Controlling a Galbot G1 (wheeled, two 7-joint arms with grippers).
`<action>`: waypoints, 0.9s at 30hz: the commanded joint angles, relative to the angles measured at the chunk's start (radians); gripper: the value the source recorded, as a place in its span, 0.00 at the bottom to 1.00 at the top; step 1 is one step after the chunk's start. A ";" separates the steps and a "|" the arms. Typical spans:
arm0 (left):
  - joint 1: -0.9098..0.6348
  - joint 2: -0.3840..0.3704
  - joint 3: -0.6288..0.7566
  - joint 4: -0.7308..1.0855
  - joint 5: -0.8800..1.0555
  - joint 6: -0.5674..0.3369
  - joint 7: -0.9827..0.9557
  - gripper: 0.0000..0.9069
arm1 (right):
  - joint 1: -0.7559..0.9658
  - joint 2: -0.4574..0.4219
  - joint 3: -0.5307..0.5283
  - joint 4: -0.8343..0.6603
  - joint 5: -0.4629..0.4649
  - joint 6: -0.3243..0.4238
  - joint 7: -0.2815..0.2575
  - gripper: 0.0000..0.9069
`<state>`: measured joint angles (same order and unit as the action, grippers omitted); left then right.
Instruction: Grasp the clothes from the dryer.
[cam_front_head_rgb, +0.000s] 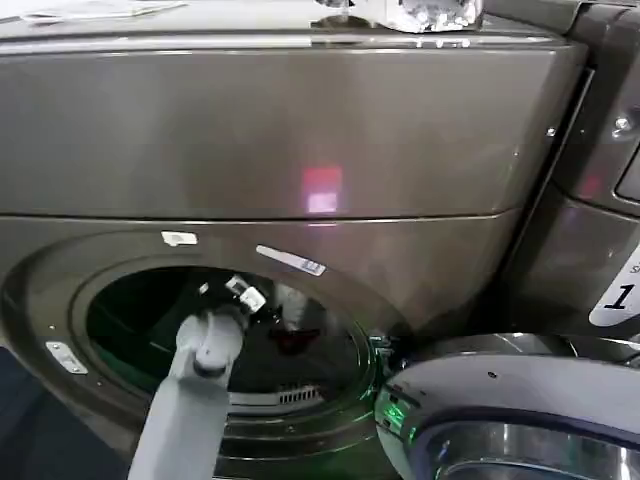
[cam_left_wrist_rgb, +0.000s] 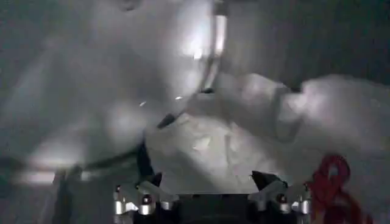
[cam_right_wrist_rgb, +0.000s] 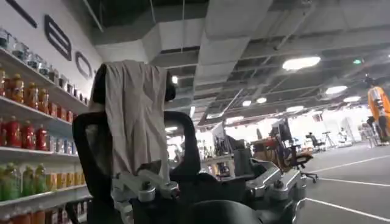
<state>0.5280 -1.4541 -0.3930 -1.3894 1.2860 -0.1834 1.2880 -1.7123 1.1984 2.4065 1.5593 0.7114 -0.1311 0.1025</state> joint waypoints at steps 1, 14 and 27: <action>-0.032 -0.002 0.010 0.081 0.035 -0.061 0.059 1.00 | 0.005 0.000 -0.011 0.004 -0.006 0.001 -0.001 1.00; -0.050 -0.015 0.008 0.210 -0.027 0.001 0.060 1.00 | 0.006 -0.002 -0.015 0.002 -0.011 0.002 -0.004 1.00; -0.053 0.004 0.035 0.323 -0.133 0.035 0.059 1.00 | 0.008 0.005 -0.032 0.003 -0.023 0.010 -0.005 1.00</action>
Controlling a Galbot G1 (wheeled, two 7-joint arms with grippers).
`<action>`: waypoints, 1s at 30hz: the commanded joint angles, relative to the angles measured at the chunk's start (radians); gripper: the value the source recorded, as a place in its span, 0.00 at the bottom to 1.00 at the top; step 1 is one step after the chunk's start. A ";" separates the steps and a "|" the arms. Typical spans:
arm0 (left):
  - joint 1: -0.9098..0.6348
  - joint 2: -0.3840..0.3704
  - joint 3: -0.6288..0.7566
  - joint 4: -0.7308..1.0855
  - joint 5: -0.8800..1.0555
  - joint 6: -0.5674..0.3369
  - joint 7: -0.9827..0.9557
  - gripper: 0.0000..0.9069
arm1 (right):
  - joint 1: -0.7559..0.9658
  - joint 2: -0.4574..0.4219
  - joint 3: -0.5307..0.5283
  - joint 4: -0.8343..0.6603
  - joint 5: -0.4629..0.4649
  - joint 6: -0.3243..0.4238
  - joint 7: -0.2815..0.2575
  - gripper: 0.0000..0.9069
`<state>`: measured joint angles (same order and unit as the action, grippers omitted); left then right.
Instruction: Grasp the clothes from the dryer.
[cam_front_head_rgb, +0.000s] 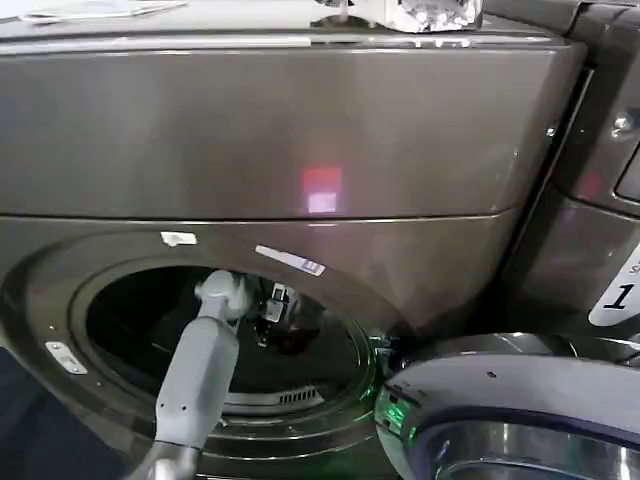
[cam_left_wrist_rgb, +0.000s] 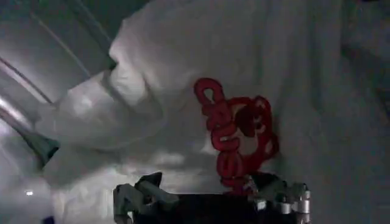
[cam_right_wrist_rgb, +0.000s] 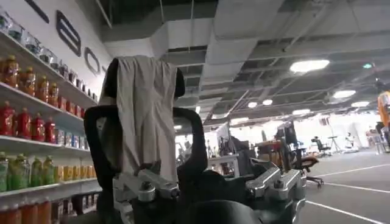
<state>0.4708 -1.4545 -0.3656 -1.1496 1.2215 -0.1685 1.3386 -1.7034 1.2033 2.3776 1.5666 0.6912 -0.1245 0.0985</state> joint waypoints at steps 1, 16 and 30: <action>0.006 0.006 0.008 0.088 -0.078 0.016 0.008 0.98 | -0.001 -0.002 -0.003 -0.006 -0.003 0.004 -0.002 1.00; 0.019 0.013 0.017 0.072 -0.203 0.019 0.008 0.00 | 0.008 -0.001 -0.027 -0.004 -0.014 0.006 -0.003 1.00; 0.038 0.018 -0.053 -0.018 -0.323 0.082 -0.263 0.00 | 0.021 0.000 -0.057 0.044 -0.015 -0.015 -0.010 1.00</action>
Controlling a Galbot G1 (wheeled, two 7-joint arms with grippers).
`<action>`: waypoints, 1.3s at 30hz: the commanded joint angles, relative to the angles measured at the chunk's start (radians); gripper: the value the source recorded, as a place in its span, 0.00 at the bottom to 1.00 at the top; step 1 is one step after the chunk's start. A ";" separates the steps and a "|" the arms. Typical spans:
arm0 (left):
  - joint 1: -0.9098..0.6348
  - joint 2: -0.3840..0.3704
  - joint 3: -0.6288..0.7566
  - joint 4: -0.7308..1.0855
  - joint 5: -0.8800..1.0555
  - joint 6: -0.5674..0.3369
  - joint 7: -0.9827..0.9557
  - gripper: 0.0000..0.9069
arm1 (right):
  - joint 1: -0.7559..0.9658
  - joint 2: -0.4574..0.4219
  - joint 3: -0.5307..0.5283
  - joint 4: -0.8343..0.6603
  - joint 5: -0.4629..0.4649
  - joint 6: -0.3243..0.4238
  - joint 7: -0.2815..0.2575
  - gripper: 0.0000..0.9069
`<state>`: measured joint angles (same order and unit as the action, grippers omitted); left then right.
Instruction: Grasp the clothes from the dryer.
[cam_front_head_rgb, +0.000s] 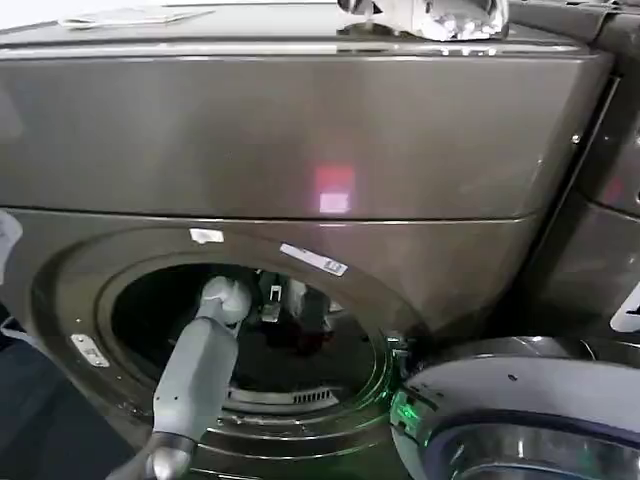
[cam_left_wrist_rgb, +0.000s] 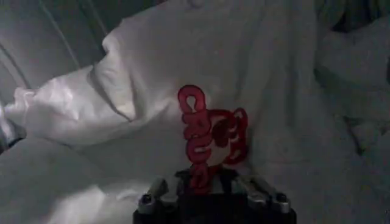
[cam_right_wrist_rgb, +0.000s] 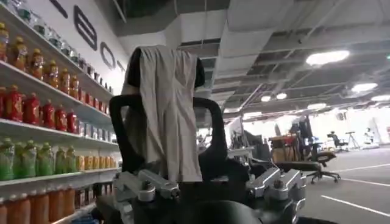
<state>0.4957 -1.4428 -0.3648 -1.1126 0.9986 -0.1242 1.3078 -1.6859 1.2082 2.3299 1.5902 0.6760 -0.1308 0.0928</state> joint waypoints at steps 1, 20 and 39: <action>0.023 0.007 -0.055 -0.066 -0.115 0.057 -0.324 0.00 | 0.003 -0.003 -0.012 0.026 0.001 -0.009 -0.013 1.00; 0.194 -0.115 -0.125 -0.426 -0.584 0.536 -1.302 0.00 | 0.003 0.006 -0.035 0.082 0.014 -0.050 -0.002 1.00; 0.188 -0.122 -0.136 -0.456 -0.683 0.574 -1.331 0.00 | 0.004 0.018 -0.023 0.065 0.017 -0.045 -0.007 1.00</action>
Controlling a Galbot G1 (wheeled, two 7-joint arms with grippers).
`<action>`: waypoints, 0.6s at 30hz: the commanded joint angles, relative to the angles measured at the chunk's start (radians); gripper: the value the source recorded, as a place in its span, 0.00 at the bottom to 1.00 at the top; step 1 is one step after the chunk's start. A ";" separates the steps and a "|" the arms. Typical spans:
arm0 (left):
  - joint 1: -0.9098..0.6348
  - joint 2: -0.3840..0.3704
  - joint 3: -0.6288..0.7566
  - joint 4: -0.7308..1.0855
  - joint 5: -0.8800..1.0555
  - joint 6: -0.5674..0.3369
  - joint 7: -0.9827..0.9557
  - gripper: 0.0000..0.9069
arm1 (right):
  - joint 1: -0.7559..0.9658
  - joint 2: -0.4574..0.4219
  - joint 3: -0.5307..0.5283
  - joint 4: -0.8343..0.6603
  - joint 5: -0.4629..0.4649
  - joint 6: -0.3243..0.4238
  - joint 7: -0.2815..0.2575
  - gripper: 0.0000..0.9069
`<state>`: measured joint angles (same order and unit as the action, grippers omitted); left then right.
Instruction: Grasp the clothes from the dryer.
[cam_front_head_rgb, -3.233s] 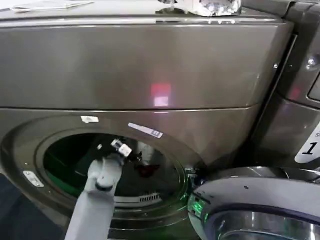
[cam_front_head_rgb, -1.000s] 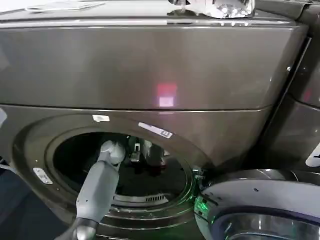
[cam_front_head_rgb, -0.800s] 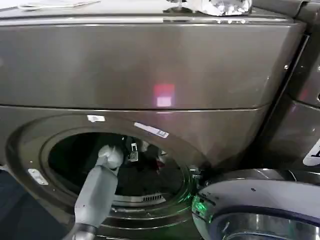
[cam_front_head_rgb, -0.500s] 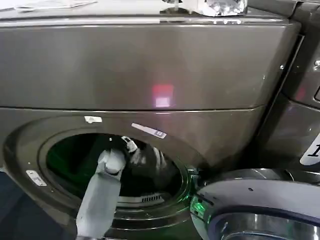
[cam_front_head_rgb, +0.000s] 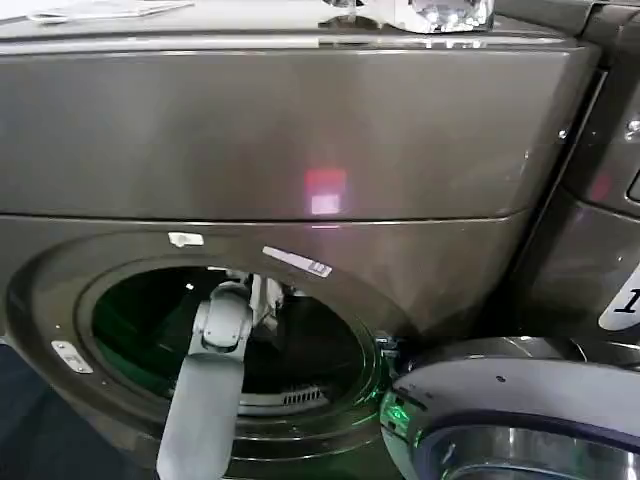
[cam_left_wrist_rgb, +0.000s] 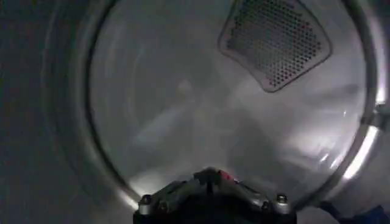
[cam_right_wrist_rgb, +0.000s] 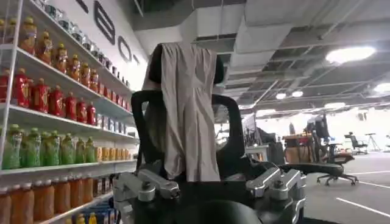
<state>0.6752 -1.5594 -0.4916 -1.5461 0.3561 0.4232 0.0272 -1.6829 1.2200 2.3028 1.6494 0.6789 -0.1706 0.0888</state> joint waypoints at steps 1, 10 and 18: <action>0.010 -0.006 -0.012 -0.021 -0.041 0.025 -0.050 0.00 | -0.001 0.010 0.008 0.012 0.012 -0.023 -0.006 1.00; 0.018 0.002 -0.010 -0.018 -0.035 0.022 -0.036 0.00 | 0.002 0.011 0.025 0.024 0.026 -0.064 -0.002 1.00; 0.022 0.002 -0.003 -0.014 -0.029 0.011 -0.026 0.00 | -0.002 0.006 0.034 0.016 0.020 -0.072 0.011 1.00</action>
